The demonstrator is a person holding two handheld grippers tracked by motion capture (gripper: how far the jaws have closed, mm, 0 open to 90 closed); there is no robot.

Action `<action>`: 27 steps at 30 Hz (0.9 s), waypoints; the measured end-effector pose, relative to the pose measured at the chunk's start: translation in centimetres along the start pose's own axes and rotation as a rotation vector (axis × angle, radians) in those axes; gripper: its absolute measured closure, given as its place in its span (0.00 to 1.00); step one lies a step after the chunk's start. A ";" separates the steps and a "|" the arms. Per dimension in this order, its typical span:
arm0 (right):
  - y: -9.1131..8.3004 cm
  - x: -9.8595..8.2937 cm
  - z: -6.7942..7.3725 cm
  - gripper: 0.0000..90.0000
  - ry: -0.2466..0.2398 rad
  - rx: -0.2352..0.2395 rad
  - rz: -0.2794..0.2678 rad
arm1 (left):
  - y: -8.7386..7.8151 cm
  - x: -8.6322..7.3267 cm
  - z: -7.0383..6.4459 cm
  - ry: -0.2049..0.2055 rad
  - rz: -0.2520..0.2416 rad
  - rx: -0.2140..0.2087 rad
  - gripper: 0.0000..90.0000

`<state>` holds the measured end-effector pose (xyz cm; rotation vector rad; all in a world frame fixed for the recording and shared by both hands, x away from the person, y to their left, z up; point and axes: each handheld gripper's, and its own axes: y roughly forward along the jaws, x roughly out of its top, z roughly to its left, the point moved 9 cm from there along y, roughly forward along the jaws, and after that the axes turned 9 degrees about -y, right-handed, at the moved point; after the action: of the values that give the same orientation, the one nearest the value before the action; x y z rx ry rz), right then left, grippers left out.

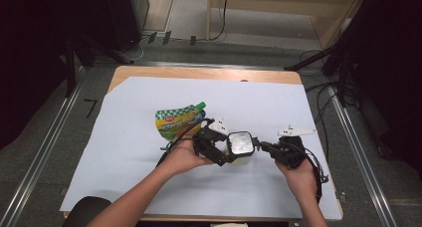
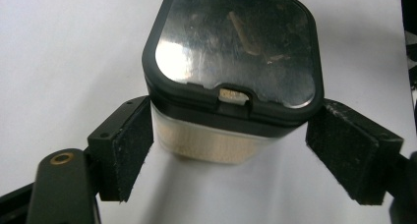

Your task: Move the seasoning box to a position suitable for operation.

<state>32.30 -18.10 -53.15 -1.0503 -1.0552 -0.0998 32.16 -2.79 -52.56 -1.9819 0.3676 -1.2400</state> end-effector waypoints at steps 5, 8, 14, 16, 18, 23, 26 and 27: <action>0.4 0.0 -0.3 1.00 0.007 -0.001 0.000 | 0.6 0.4 0.0 0.000 -0.018 -0.005 0.18; 0.4 0.0 -0.3 1.00 0.008 -0.003 0.000 | 0.7 0.5 -0.1 0.004 -0.019 0.003 0.17; 0.4 0.0 -0.3 1.00 0.010 -0.003 -0.002 | 0.7 0.5 -0.1 0.009 -0.017 0.004 0.18; 0.4 0.0 -0.3 1.00 0.011 -0.003 -0.002 | 0.7 0.5 -0.1 0.008 -0.017 0.003 0.18; 0.4 0.0 -0.3 1.00 0.011 -0.005 -0.002 | 0.7 0.6 -0.1 0.012 -0.019 0.002 0.17; 0.4 0.0 -0.3 1.00 0.009 -0.007 -0.001 | 0.7 0.7 -0.1 0.007 -0.010 0.002 0.17; 0.4 0.0 -0.2 1.00 0.007 -0.006 -0.001 | 0.4 1.2 -0.3 0.007 -0.038 -0.009 0.17; 0.4 0.0 -0.2 1.00 0.007 -0.007 -0.001 | 0.3 1.4 -0.4 0.014 -0.040 -0.005 0.17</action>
<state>32.65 -18.06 -53.42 -1.0551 -1.0497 -0.1076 32.54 -3.98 -51.79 -1.9946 0.3404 -1.2797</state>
